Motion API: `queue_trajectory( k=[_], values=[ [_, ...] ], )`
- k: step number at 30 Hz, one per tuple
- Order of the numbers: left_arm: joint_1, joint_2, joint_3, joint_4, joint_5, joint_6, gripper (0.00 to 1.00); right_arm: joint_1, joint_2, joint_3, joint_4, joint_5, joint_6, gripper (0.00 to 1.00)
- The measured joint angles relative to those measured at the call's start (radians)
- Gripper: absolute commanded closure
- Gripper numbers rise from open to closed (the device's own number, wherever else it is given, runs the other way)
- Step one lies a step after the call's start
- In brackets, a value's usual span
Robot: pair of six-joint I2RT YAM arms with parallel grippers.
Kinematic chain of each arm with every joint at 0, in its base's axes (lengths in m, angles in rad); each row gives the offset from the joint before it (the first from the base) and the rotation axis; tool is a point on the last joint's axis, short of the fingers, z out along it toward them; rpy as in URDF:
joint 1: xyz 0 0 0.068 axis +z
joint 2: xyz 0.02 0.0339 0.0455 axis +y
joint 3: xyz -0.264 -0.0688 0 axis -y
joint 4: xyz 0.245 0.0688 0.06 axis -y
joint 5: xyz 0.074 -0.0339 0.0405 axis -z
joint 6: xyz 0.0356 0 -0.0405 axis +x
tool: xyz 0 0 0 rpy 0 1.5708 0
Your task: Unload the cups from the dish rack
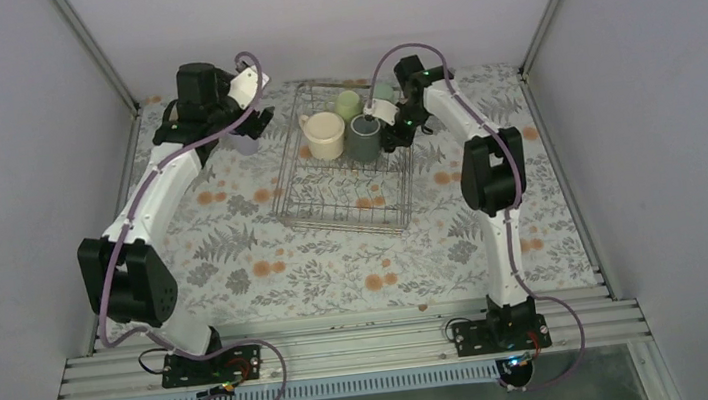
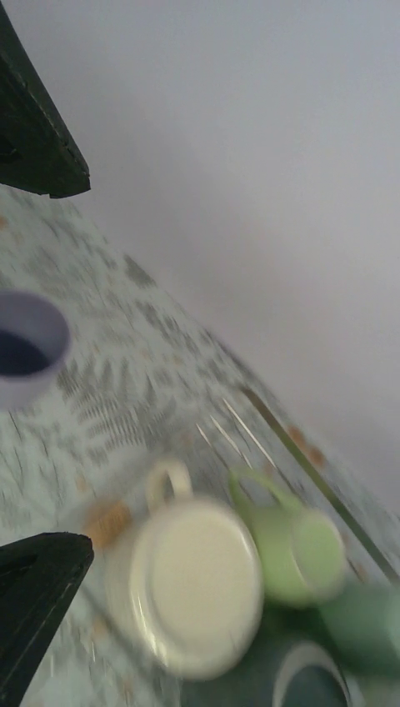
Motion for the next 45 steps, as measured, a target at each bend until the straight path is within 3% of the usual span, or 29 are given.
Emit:
queue_trajectory(
  k=[10, 14, 16, 19, 26, 30, 34, 45],
  values=[
    [-0.003, -0.061, -0.019, -0.027, 0.722, -0.201, 0.00, -0.002, -0.333, -0.029, 0.009, -0.070, 0.095, 0.96],
    [-0.007, -0.061, -0.089, 0.036, 0.862, -0.282, 0.00, -0.005, -0.415, 0.033, 0.017, -0.131, 0.174, 0.97],
    [-0.011, -0.078, -0.176, 0.122, 0.860, -0.314, 0.00, -0.010, -0.416, 0.078, 0.027, -0.189, 0.236, 0.97],
    [-0.043, -0.132, -0.338, 0.263, 0.732, -0.305, 0.00, -0.016, -0.399, 0.126, 0.018, -0.287, 0.309, 0.97],
    [-0.127, -0.158, -0.429, 0.585, 0.358, -0.235, 0.00, -0.021, -0.334, 0.174, -0.073, -0.541, 0.372, 0.97],
    [-0.132, -0.157, -0.460, 0.753, 0.217, -0.193, 0.00, -0.020, -0.311, 0.172, -0.156, -0.650, 0.363, 0.97],
    [-0.136, -0.155, -0.475, 0.868, 0.197, -0.187, 0.00, -0.020, -0.309, 0.130, -0.190, -0.743, 0.358, 0.97],
    [-0.198, -0.134, -0.605, 1.139, 0.309, -0.169, 0.01, -0.015, -0.301, -0.040, -0.211, -0.936, 0.357, 0.97]
  ],
)
